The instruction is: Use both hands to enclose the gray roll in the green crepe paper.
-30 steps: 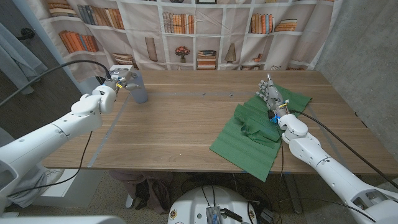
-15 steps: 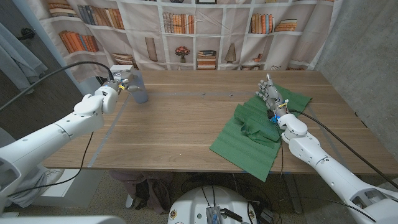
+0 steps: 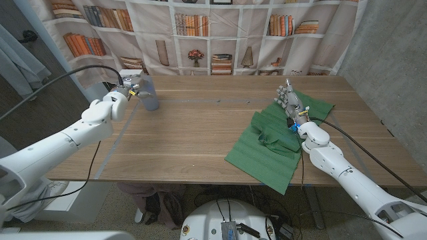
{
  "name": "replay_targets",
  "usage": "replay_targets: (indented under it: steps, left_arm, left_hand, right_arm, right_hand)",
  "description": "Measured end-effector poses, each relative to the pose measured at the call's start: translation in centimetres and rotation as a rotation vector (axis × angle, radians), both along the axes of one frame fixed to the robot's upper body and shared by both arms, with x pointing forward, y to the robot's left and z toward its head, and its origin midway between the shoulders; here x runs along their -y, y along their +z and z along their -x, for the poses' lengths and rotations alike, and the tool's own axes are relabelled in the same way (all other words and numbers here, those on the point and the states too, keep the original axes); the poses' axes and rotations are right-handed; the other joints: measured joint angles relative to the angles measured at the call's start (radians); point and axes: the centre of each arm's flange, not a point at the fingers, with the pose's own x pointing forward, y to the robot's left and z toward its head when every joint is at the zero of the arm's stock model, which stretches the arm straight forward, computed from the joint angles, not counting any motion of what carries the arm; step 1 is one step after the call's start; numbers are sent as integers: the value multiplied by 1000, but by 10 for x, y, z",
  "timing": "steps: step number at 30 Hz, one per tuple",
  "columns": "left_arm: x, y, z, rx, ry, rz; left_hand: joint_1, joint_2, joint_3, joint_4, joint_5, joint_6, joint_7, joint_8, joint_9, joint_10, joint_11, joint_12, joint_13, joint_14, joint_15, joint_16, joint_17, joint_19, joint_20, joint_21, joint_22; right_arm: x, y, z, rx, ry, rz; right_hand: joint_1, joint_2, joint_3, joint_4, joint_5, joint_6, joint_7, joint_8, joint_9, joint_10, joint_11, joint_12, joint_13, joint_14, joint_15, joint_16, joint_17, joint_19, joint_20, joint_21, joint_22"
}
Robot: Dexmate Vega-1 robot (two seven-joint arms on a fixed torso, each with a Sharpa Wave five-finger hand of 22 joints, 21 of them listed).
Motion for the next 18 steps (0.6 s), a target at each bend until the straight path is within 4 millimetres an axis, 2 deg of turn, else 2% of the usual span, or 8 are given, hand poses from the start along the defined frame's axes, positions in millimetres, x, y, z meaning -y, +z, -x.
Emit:
replay_targets:
  steps: [4, 8, 10, 12, 14, 18]
  left_arm:
    - [2, 0, -2, -12, -2, -5]
    - [4, -2, -4, -25, -3, -8]
    - [5, -3, -4, -26, -4, -8]
    - [5, -4, -4, -30, -4, -10]
    - [7, -5, -4, -31, -7, -10]
    - [10, -10, -4, -33, -11, -13]
  left_hand:
    - [6, -3, 5, -5, 0, 13, 2, 4, -7, 24, 0, 7, 2, 0, 0, 0, 0, 0, 0, 0, 0]
    - [32, 23, 31, -11, 0, 67, 3, 22, -27, 90, 0, 32, 16, 0, -1, 1, 0, 0, 0, 2, 0]
    - [46, 37, 51, -14, -4, 110, 5, 40, -35, 140, -1, 53, 27, 1, -1, 1, 0, 9, -9, 5, 0]
    - [68, 58, 82, -19, -9, 160, 6, 67, -40, 195, 0, 77, 41, 0, -1, 1, 0, 22, -22, 12, 0]
    - [117, 61, 121, -25, -9, 205, 6, 103, -34, 246, 0, 104, 60, 0, -1, 1, 0, 42, -26, 13, 0]
    - [209, 55, 206, -40, -14, 224, 19, 166, -7, 330, 2, 175, 112, 0, -1, 0, -1, 84, -37, 20, 0]
  right_arm:
    - [0, 0, 0, -1, -1, -1]
    - [0, -1, 0, -2, -1, -2]
    - [0, -1, 0, -2, -2, -2]
    - [0, -1, 0, -3, -1, -2]
    - [0, -1, 0, -3, -1, -2]
    - [-1, -1, 1, -2, 0, -2]
  right_hand:
    - [0, 0, 0, 0, 0, 0, 0, 0, 0, 0, 0, 0, 0, 0, 0, 0, 0, 0, 0, 0, 0]
    - [0, 0, 0, 0, 0, 0, 0, 0, 0, 0, 0, 0, 0, 0, 0, 0, 0, 0, 0, 0, 0]
    - [0, 0, 0, 0, 0, 0, 0, 0, 0, 0, 0, 0, 0, 0, 0, 0, 0, 0, 0, 0, 0]
    - [0, 0, 0, 0, 0, 0, 0, 0, 0, 0, 0, 0, 0, 0, 0, 0, 0, 0, 0, 0, 0]
    - [0, 0, 0, 0, 0, 0, 0, 0, 0, 0, 0, 0, 0, 0, 0, 0, 0, 0, 0, 0, 0]
    - [0, 0, 0, 0, 0, 0, 0, 0, 0, 0, 0, 0, 0, 0, 0, 0, 0, 0, 0, 0, 0]
